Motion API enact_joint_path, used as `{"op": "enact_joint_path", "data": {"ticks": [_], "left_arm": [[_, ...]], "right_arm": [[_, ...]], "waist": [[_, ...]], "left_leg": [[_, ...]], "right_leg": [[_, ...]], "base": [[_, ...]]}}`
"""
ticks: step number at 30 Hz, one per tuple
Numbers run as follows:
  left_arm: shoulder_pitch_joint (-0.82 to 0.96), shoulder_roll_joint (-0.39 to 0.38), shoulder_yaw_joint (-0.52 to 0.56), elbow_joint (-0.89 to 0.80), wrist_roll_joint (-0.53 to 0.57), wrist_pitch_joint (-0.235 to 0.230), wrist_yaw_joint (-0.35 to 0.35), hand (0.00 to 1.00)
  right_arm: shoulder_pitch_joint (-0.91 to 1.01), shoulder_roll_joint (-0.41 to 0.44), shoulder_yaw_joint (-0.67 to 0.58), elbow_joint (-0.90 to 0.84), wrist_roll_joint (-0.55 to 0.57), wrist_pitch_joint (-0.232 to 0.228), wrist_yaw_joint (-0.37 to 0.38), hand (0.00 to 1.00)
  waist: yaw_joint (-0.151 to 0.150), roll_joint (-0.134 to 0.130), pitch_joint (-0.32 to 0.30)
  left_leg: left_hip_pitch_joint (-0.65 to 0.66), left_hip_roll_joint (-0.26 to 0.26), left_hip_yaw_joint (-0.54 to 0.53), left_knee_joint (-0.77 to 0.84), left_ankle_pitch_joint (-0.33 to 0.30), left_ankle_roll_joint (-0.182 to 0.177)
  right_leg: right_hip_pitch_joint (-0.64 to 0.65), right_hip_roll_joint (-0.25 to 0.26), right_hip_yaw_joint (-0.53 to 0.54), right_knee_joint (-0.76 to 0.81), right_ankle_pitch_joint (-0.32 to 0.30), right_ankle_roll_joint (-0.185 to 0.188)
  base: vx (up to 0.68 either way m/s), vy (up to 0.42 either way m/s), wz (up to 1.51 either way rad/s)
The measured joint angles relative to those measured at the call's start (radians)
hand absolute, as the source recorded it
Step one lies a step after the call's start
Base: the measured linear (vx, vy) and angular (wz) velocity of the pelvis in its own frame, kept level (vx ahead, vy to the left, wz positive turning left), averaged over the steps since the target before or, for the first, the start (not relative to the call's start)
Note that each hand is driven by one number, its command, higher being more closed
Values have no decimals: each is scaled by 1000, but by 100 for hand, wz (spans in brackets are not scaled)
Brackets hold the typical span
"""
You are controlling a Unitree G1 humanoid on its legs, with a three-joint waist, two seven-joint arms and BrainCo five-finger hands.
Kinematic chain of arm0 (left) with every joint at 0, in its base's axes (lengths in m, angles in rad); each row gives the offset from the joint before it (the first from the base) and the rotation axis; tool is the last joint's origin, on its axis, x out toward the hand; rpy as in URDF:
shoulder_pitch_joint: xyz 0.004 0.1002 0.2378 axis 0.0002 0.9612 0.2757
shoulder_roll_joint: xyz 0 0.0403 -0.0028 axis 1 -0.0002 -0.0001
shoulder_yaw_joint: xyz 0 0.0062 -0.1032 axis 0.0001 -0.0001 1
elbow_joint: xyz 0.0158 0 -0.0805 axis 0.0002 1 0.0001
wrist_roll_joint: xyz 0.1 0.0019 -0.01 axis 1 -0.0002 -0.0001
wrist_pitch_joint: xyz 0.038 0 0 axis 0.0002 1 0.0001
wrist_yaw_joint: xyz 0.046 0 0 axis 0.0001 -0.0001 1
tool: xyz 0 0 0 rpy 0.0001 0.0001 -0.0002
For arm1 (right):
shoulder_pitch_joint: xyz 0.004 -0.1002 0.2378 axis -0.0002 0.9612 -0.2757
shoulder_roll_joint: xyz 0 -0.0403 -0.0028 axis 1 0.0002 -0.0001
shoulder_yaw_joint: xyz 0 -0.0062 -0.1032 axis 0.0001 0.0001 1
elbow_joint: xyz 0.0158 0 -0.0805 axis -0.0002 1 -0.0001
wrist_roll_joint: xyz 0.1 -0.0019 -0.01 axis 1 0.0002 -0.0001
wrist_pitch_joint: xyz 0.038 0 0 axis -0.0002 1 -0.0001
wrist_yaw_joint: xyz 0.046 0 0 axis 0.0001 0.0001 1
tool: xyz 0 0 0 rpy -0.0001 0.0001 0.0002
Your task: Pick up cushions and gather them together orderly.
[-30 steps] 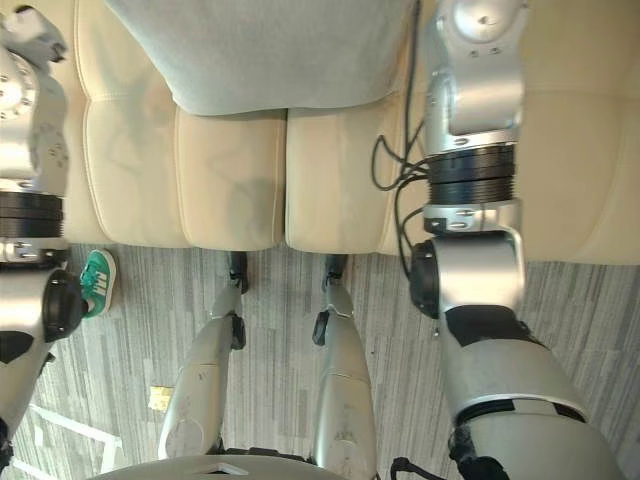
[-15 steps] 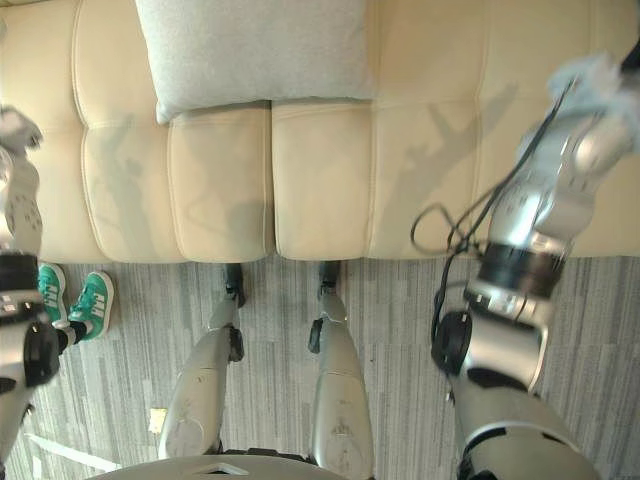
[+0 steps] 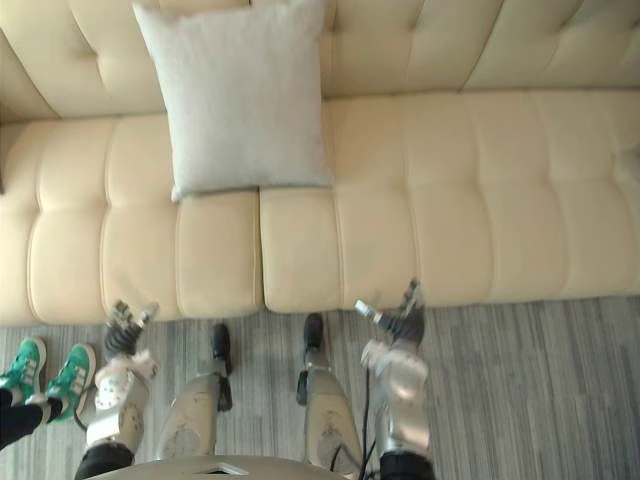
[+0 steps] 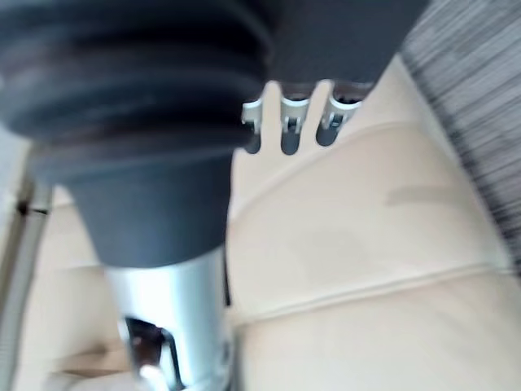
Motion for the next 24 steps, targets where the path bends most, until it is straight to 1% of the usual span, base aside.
{"op": "enact_joint_path", "data": {"ticks": [1, 2, 3, 5, 6, 7, 10, 12, 15, 18, 19, 20, 21, 22, 23, 24], "left_arm": [[2, -3, 0, 31, 12, 4, -7, 0], [6, -7, 0, 105, 35, 12, -20, 0], [8, -9, 0, 136, 46, 16, -25, 0], [14, -11, 0, 226, 120, 26, -34, 0], [14, -11, 0, 246, 135, 27, -34, 0], [13, -11, 2, 290, 164, 32, -34, 0], [10, -11, 26, 341, 190, 34, -34, 0], [11, -10, 47, 365, 190, 35, -33, 0], [9, -9, 80, 392, 189, 36, -31, 0], [9, 2, 100, 407, 185, 40, -24, 0], [9, 4, 101, 408, 184, 42, -20, 0], [9, 16, 111, 407, 182, 43, -13, 0], [11, 18, 125, 398, 176, 49, -7, 0], [8, 13, 129, 397, 175, 49, -7, 0], [7, 10, 141, 390, 174, 48, -4, 0], [10, 21, 142, 385, 171, 52, -1, 0]], "right_arm": [[7, 3, 4, 35, -11, 4, 9, 0], [20, 3, 19, 116, -40, 21, 20, 0], [29, 7, 22, 150, -49, 24, 26, 0], [47, 28, 18, 250, -85, 40, 52, 0], [47, 31, 18, 275, -85, 40, 54, 0], [47, 37, 15, 328, -87, 42, 56, 0], [47, 39, 6, 399, -116, 54, 61, 0], [41, 38, -12, 421, -124, 57, 62, 0], [29, 35, -23, 466, -126, 62, 63, 0], [18, 35, -4, 470, -138, 66, 62, 0], [7, 35, 2, 470, -153, 67, 62, 0], [1, 35, 15, 470, -164, 68, 63, 0], [-9, 40, 23, 470, -164, 69, 62, 0], [-14, 39, 25, 471, -164, 72, 62, 0], [-39, 42, 37, 477, -165, 78, 63, 0], [-38, 47, 53, 495, -165, 77, 63, 0]], "waist": [[0, 0, -8], [-1, -4, -27], [-1, -5, -39], [0, -15, -82], [0, -17, -90], [0, -23, -113], [1, -25, -141], [6, -26, -166], [13, -27, -168], [13, -35, -162], [13, -37, -157], [15, -45, -152], [15, -54, -151], [17, -39, -149], [26, -35, -141], [17, -67, -140]], "left_leg": [[7, 0, 0, 6, -4, 3], [36, -1, 2, 10, -16, 0], [48, -1, 3, 10, -19, 1], [90, -3, 8, 7, -29, 0], [100, -3, 10, 7, -32, 1], [124, -3, 14, 5, -39, 0], [176, -2, 26, 3, -52, -2], [190, -2, 47, 2, -58, -3], [227, 0, 81, 7, -70, -11], [232, 6, 118, 38, -89, -7], [227, 14, 125, 59, -96, -2], [222, 18, 133, 91, -109, 0], [209, 34, 141, 116, -112, 7], [204, 55, 144, 112, -110, 10], [192, 72, 149, 132, -110, 10], [184, 63, 134, 181, -123, 13]], "right_leg": [[11, 0, 0, -1, -2, 2], [41, -1, 1, -3, -7, 4], [54, -1, 0, -4, -11, 5], [93, -3, 1, -9, -18, 6], [105, -4, 1, -12, -19, 6], [126, -6, 1, -20, -23, 7], [176, -5, 9, -32, -27, 9], [177, -3, 30, -32, -27, 10], [194, 2, 63, -32, -26, 10], [182, 7, 94, -9, -24, 14], [180, 9, 92, 0, -30, 13], [173, 3, 79, 12, -37, 15], [170, -3, 31, 13, -63, 22], [168, -10, -8, 51, -90, 17], [87, -38, -56, 307, -149, -34], [63, -101, -71, 544, -201, 1]], "base": [[33, 4, -2], [0, 0, 0], [30, 10, -3], [35, 20, -4], [36, 35, -9], [33, 33, -6], [34, 33, -10], [25, 28, -28], [30, 32, -35], [17, 22, -35], [4, 3, -30], [-53, -6, -18], [-56, -25, -15], [-63, -25, -20], [-6, -101, 3], [-10, -108, 11]]}}
